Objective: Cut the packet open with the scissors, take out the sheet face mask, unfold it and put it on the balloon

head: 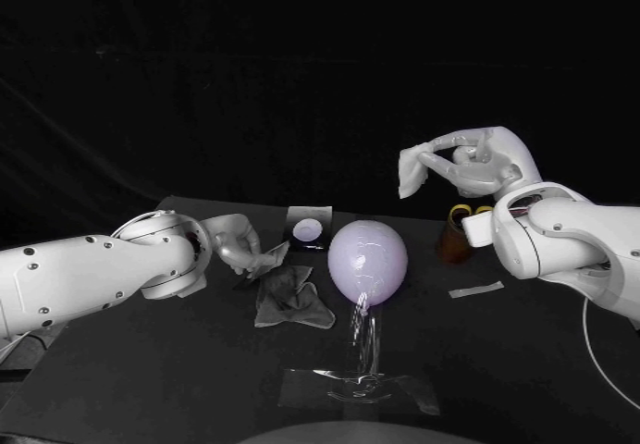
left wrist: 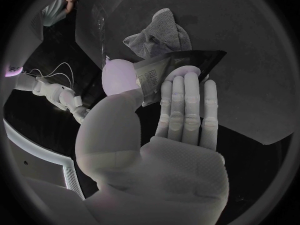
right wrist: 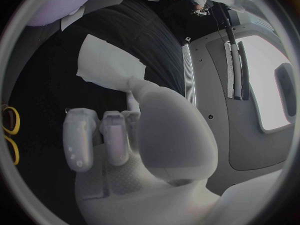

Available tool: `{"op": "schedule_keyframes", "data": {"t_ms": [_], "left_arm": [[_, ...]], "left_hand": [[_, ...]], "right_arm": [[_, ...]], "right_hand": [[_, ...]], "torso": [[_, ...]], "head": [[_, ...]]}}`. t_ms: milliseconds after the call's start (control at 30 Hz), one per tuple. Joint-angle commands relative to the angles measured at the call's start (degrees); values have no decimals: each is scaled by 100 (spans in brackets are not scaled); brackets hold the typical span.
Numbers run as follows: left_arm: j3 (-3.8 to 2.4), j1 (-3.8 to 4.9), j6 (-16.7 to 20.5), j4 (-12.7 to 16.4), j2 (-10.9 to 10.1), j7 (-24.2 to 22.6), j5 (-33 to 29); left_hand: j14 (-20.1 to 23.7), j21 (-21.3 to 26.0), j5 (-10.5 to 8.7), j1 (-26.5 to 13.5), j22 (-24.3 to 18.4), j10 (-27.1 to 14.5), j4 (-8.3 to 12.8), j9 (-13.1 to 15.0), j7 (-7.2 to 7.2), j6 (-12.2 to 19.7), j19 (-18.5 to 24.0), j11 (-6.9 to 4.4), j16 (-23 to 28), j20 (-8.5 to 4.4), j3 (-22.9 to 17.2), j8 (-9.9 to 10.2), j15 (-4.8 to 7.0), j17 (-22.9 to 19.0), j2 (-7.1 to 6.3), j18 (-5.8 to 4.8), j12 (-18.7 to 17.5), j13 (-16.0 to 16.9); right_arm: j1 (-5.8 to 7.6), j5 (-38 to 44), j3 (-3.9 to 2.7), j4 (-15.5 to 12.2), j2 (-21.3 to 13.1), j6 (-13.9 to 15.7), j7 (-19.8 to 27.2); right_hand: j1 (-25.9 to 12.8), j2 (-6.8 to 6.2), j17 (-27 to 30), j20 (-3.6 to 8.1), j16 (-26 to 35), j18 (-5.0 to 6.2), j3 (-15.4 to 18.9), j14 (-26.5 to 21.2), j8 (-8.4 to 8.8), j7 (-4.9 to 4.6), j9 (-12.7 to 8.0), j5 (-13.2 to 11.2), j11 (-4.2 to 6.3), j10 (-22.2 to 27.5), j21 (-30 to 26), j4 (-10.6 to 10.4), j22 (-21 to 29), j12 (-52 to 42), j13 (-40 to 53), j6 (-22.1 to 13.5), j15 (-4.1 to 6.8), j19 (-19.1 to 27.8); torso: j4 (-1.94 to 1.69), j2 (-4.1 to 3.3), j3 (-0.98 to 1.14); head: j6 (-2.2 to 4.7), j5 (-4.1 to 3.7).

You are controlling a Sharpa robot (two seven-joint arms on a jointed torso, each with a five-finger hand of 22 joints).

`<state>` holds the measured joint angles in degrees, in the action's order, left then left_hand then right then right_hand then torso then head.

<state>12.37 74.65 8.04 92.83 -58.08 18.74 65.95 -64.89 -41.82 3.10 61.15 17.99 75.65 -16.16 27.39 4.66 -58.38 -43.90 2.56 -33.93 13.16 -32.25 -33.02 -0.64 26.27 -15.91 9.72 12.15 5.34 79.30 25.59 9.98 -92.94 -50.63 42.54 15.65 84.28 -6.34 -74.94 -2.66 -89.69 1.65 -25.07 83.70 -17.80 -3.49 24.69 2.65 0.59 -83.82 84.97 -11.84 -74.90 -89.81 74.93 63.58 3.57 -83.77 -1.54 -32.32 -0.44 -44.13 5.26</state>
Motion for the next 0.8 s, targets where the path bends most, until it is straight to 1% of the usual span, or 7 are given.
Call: {"op": "schedule_keyframes", "data": {"t_ms": [33,67,100,233,367,667,800], "left_arm": [[-4,0,105,22,29,-91,-198],[-4,-1,141,22,36,-102,-219],[-4,-1,176,20,43,-114,-242],[-4,-2,271,10,61,-144,-293],[-4,-2,327,-17,77,-185,-348],[-6,-3,340,-63,87,-294,-453],[-11,-6,466,-80,88,-364,-608]], "left_hand": [[10,80,-16,26,-68,-11,-72,-34,6,-81,-97,-13,41,-4,655,72,9,33,132,83,26,23],[12,101,-18,29,-85,-17,-72,-44,15,-87,-112,-15,46,-7,883,93,9,41,170,82,28,28],[13,199,-10,212,-168,-33,-71,-83,2,-140,-189,-5,65,-17,1667,184,9,82,445,80,44,62],[15,268,-18,222,-228,-51,-90,-93,28,-188,-238,-6,85,-22,2408,231,5,115,560,79,56,88],[17,334,-11,181,-287,-72,-98,-68,62,-218,-284,14,107,-27,3623,246,-6,154,660,77,69,119],[27,382,-19,37,-325,-84,-108,-29,82,-204,-309,26,116,-29,4055,234,-13,186,338,74,73,136],[22,389,-17,40,-332,-80,-107,-18,83,-204,-319,25,112,-31,4045,225,-12,196,375,74,77,140]], "right_arm": [[-6,74,-2,-3,0,-103,13],[-8,74,-2,-2,1,-105,13],[-9,75,-2,-2,1,-107,12],[-13,75,-2,0,4,-115,10],[-17,76,-1,3,7,-123,5],[-32,91,1,11,11,-143,-8],[-38,92,2,16,14,-155,-14]], "right_hand": [[22,60,-1506,8,-31,-34,11,630,-39,0,9,16,4,-618,-31,36,-1334,-19,1507,24,17,-299],[22,60,-1506,8,-31,-34,11,630,-39,0,9,16,4,-618,-31,36,-1334,-19,1507,24,17,-299],[22,60,-1506,8,-31,-34,11,630,-39,0,9,16,4,-618,-31,36,-1334,-19,1507,24,17,-299],[21,57,-1506,7,-31,-33,6,630,-43,0,11,16,4,-618,-33,45,-1333,-19,1507,20,16,-297],[21,57,-1506,7,-31,-33,5,630,-44,0,12,17,4,-618,-34,49,-1333,-19,1507,19,16,-297],[21,57,-1506,7,-31,-33,5,630,-44,0,12,17,4,-618,-34,49,-1333,-19,1507,19,16,-297],[21,57,-1506,7,-31,-33,5,630,-44,0,12,17,4,-618,-34,49,-1333,-19,1507,19,16,-297]], "torso": [[-4,1,-2],[-4,0,-1],[-3,-1,-2],[-1,-4,-1],[0,-3,0],[-3,3,0],[-5,0,-5]], "head": [[12,-45],[18,-58],[21,-68],[30,-101],[30,-114],[26,-133],[56,-158]]}}
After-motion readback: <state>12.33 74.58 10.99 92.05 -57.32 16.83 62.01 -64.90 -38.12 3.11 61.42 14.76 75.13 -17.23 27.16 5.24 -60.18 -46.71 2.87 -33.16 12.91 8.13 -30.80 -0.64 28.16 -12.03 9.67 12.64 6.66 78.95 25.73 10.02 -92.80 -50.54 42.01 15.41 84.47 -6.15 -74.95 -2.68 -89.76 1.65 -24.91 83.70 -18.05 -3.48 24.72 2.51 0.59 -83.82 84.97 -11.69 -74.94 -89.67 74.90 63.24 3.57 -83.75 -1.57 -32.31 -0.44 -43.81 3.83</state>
